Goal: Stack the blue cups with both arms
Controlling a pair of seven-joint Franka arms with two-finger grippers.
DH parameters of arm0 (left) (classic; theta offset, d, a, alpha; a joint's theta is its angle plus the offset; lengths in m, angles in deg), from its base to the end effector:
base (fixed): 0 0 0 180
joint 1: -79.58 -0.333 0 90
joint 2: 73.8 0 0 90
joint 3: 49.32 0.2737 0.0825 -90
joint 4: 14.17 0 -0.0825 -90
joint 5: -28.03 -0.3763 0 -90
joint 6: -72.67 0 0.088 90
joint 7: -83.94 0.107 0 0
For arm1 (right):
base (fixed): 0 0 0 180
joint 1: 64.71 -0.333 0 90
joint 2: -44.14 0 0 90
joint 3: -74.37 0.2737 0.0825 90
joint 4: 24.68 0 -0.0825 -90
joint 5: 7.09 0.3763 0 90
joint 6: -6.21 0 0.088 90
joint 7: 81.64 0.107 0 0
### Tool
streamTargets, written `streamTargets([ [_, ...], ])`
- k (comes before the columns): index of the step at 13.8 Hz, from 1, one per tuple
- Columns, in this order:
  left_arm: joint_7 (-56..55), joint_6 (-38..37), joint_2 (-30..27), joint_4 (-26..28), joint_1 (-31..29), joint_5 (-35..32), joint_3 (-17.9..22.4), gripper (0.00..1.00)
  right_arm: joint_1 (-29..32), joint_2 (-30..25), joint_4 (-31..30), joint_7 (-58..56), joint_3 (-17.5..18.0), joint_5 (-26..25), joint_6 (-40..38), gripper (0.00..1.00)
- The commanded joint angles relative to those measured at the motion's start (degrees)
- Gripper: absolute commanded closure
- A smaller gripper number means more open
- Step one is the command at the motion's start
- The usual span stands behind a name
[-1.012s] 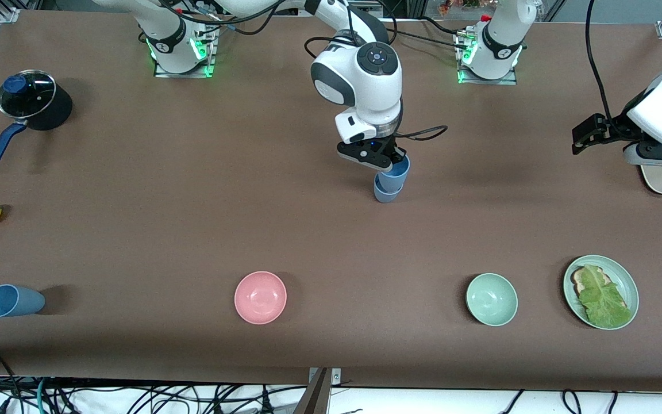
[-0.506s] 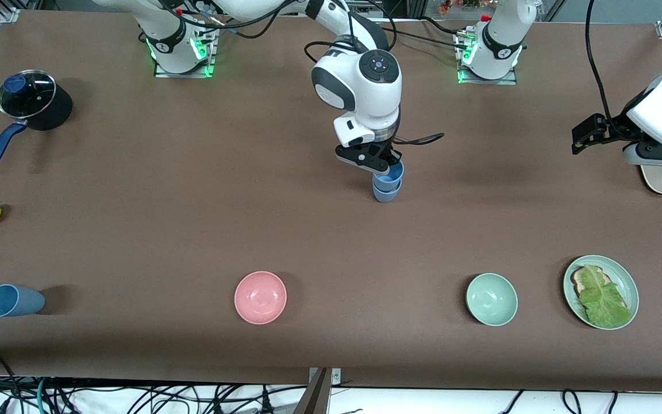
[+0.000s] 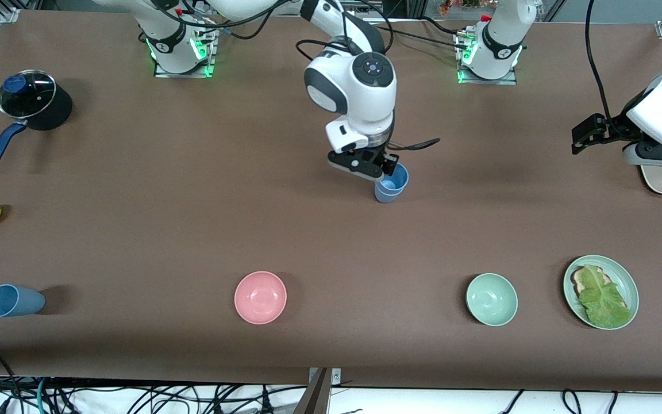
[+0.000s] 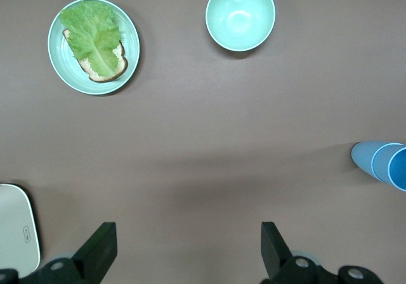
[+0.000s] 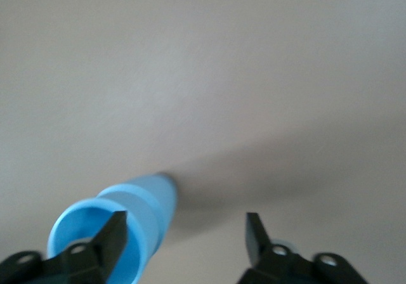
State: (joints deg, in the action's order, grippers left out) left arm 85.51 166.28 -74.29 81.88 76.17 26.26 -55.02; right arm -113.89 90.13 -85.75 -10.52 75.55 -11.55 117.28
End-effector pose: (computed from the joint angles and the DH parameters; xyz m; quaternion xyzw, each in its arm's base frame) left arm 0.5467 -0.0189 0.5431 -0.9991 0.0349 0.0169 0.0159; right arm 0.4755 0.5584 0.3319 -0.9842 0.1708 -0.0428 0.0161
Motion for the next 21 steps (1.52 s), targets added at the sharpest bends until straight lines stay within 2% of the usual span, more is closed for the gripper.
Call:
streamTargets([
  [1,1.24,-0.44,-0.57,0.27,0.33,1.43,0.51,0.0,7.49,-5.18,0.07,-13.6,1.1,1.12,-7.33,0.0],
  [3,1.24,-0.44,-0.57,0.27,0.33,1.43,0.51,0.0,12.08,-8.09,-0.19,-24.92,0.93,3.32,-13.22,0.0],
  [6,1.24,-0.44,-0.57,0.27,0.33,1.43,0.51,0.0,16.82,-13.71,-2.72,-40.13,-2.06,3.5,-20.79,0.0],
  [7,1.24,-0.44,-0.57,0.27,0.33,1.43,0.51,0.0,18.75,-16.34,-5.44,-44.62,-2.24,3.68,-20.81,0.0],
  [10,1.24,-0.44,-0.57,0.27,0.33,1.43,0.51,0.0,25.43,-27.49,-19.04,-50.89,-1.98,3.85,-19.32,0.0],
  [13,1.24,-0.44,-0.57,0.27,0.42,1.43,0.51,0.0,34.91,-35.94,-28.21,-58.97,0.38,3.94,-19.14,0.0],
  [15,1.24,-0.53,-0.57,0.27,0.42,1.43,0.51,0.0,42.29,-39.29,-30.5,-61.71,3.8,4.03,-19.75,0.0],
  [17,1.24,-0.53,-0.57,0.27,0.42,1.43,0.51,0.0,44.08,-40.98,-30.96,-61.11,4.53,3.85,-20.1,0.0],
  [21,1.16,-0.53,-0.57,0.27,0.42,1.43,0.42,0.0,44.44,-38.17,-27.18,-61.45,3.65,3.68,-20.02,0.0],
])
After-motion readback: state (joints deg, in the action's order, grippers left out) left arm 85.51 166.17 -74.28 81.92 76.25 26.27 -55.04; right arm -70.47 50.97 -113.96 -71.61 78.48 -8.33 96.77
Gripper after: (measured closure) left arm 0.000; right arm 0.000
